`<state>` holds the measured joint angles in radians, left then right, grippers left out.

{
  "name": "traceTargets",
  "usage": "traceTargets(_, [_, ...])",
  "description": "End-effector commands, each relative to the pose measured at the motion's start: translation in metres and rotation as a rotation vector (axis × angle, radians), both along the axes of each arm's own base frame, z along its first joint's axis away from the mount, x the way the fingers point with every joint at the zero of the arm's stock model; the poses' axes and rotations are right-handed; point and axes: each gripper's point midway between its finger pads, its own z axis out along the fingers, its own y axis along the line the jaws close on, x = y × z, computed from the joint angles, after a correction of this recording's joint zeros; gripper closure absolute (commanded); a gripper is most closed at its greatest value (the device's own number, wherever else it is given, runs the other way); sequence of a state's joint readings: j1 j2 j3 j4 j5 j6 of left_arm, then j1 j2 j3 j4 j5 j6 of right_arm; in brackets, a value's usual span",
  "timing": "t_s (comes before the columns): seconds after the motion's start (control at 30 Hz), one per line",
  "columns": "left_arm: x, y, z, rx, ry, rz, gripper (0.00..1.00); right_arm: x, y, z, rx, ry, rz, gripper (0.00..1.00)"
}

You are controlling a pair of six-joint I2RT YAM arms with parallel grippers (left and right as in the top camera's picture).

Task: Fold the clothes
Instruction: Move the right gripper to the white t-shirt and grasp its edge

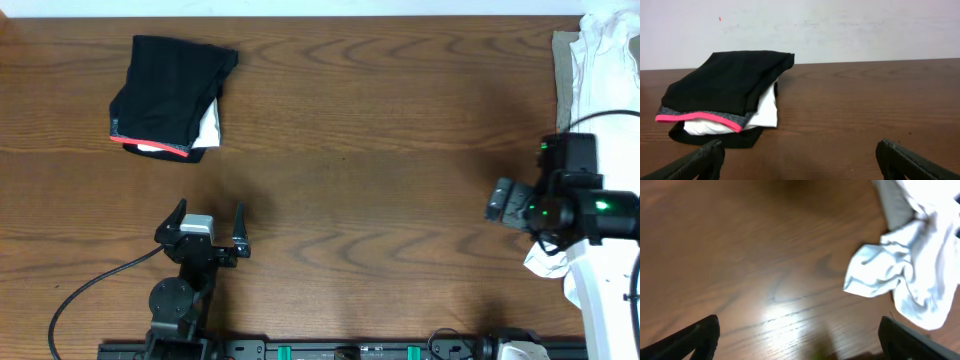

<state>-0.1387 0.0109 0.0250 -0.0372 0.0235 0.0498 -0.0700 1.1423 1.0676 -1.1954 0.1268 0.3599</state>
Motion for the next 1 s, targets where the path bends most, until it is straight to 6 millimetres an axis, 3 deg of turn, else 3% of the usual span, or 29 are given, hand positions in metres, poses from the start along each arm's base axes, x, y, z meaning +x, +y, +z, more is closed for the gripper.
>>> traceTargets(0.0, [-0.001, 0.001, -0.017, 0.013, 0.046, 0.005, 0.02, 0.0, -0.017, 0.009, 0.024, -0.045, -0.165, 0.07])
traceTargets(0.17, [-0.001, 0.001, -0.017, 0.013, 0.046, 0.005, 0.02, -0.006, -0.03, -0.003, 0.043, -0.036, -0.255, 0.12])
traceTargets(0.47, [-0.001, 0.001, -0.017, 0.013, 0.046, 0.005, 0.02, -0.01, -0.045, -0.059, 0.183, -0.059, -0.417, 0.24])
traceTargets(0.73, [-0.001, 0.001, -0.017, 0.013, 0.046, 0.005, 0.02, -0.03, -0.074, -0.105, 0.152, -0.034, -0.546, 0.23])
traceTargets(0.97, [-0.001, 0.001, -0.017, 0.013, 0.046, 0.004, 0.02, -0.029, -0.088, -0.134, 0.13, -0.027, -0.538, 0.24])
